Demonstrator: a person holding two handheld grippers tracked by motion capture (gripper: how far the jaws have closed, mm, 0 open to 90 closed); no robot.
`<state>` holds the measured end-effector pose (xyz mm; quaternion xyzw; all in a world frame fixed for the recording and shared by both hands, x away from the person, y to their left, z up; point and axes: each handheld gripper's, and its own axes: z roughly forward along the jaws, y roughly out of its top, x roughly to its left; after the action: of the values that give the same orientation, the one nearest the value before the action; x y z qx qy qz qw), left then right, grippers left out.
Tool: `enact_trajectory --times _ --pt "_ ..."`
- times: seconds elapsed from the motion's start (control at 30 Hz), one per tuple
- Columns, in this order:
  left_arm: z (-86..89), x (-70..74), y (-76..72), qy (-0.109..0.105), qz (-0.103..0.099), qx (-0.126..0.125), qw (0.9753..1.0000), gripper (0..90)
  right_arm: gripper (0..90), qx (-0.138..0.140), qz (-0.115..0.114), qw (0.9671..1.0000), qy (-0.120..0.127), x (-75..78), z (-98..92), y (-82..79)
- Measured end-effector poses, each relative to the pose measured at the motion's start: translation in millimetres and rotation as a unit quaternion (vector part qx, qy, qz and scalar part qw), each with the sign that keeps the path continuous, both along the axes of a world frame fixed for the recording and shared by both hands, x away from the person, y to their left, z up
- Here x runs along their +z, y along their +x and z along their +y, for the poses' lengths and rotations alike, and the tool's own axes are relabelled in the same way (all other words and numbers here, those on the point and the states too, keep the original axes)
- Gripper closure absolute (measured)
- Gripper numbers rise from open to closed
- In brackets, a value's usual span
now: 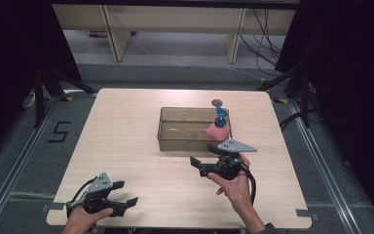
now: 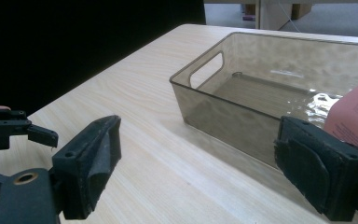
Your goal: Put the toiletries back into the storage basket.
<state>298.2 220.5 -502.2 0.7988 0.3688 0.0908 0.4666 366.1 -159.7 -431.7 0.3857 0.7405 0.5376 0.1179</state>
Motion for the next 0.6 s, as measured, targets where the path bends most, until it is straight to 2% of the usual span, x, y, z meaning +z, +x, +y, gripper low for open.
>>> enact_trajectory --times 0.1,0.13,0.17,0.2,0.33,0.37,0.43,0.5,0.53,0.6 --pt "0.1 0.2 0.0 0.001 0.002 0.0 1.0 16.7 15.4 0.002 -0.007 1.0 -0.003 -1.0 -0.2 -0.9" --pt "0.1 0.1 0.0 0.001 0.001 0.0 1.0 16.7 15.4 0.0 0.0 1.0 0.001 -1.1 0.0 -2.4" --pt "0.1 0.2 0.0 0.001 0.002 0.0 1.0 16.7 15.4 0.001 -0.007 1.0 0.0 -2.1 0.0 -2.1" --pt "0.1 0.2 0.0 0.001 0.001 0.0 1.0 16.7 15.3 0.004 0.001 1.0 -0.003 -2.0 0.3 -3.0" --pt "0.0 -0.1 0.0 0.0 0.0 0.0 1.0 16.7 15.4 0.002 -0.003 1.0 -0.001 -3.2 0.6 -4.4" --pt "-0.1 -0.3 0.0 0.0 -0.001 0.001 1.0 16.7 15.4 0.006 0.006 1.0 -0.001 -3.6 1.4 -6.2" --pt "0.0 0.3 -0.1 0.002 0.001 0.001 1.0 16.7 15.3 0.006 0.007 1.0 -0.001 -3.6 1.6 -6.9" --pt "0.1 0.1 0.0 0.001 0.0 0.001 1.0 16.7 15.4 0.003 -0.012 0.9999 -0.008 -4.6 0.6 -7.3" --pt "0.1 0.1 0.0 0.001 0.0 0.001 1.0 16.7 15.4 0.004 -0.015 0.9998 -0.009 -5.0 0.5 -7.6" --pt "0.0 -0.1 0.0 0.0 0.0 0.001 1.0 16.7 15.4 0.01 -0.003 0.9999 -0.002 -5.5 1.5 -9.0"
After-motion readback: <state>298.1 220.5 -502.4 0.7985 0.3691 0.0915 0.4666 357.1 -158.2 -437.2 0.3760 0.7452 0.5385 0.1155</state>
